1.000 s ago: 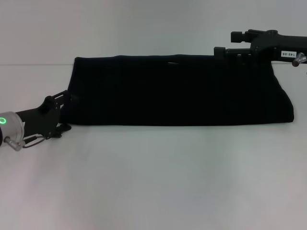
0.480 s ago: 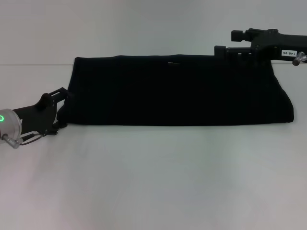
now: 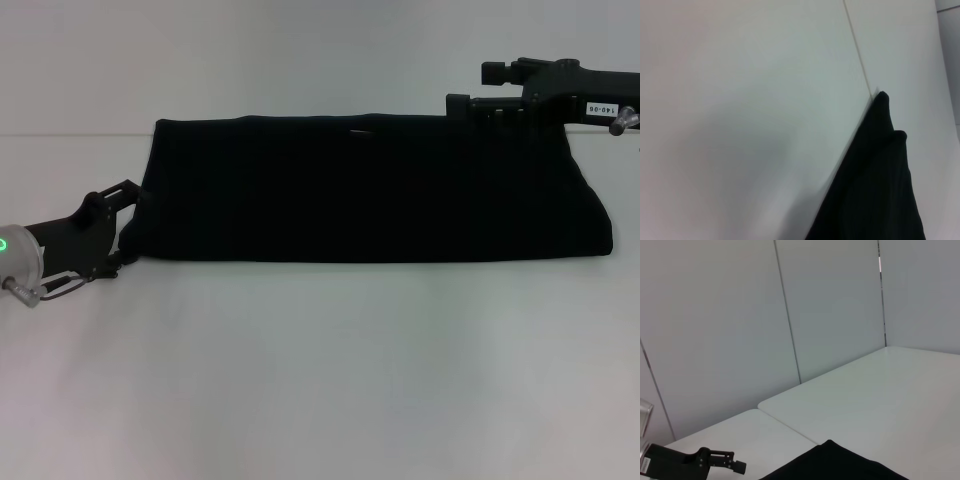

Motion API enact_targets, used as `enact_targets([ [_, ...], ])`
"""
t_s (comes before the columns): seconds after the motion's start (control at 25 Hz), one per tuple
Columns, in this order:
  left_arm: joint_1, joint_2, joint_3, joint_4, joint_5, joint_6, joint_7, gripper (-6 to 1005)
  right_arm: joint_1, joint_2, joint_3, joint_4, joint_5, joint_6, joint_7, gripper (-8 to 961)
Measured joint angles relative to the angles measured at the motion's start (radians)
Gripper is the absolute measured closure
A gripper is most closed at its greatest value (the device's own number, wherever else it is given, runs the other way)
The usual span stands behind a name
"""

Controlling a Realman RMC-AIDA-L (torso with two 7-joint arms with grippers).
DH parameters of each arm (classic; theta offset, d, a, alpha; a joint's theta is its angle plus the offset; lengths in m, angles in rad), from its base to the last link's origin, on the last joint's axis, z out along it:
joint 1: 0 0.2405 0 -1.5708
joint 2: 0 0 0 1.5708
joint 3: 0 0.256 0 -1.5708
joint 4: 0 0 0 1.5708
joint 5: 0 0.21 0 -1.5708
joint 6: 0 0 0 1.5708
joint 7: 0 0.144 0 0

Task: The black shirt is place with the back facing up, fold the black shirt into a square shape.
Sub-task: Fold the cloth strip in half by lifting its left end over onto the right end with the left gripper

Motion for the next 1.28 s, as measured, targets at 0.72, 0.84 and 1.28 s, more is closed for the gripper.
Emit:
enact_targets([
  [0.72,-0.008,0.000,0.002,-0.001,0.000,-0.014,0.014,49,0.001,0.000,0.000,0.000,0.000,0.000,0.000,29],
  [0.84,-0.008,-0.001,0.002,-0.001,0.000,-0.013,0.015,50,0.001,0.000,0.000,0.000,0.000,0.000,0.000,29],
  [1.28,0.003,0.001,-0.006,0.019,0.003,-0.005,0.076,49,0.001,0.001,0.000,0.000,0.000,0.000,0.000,28],
])
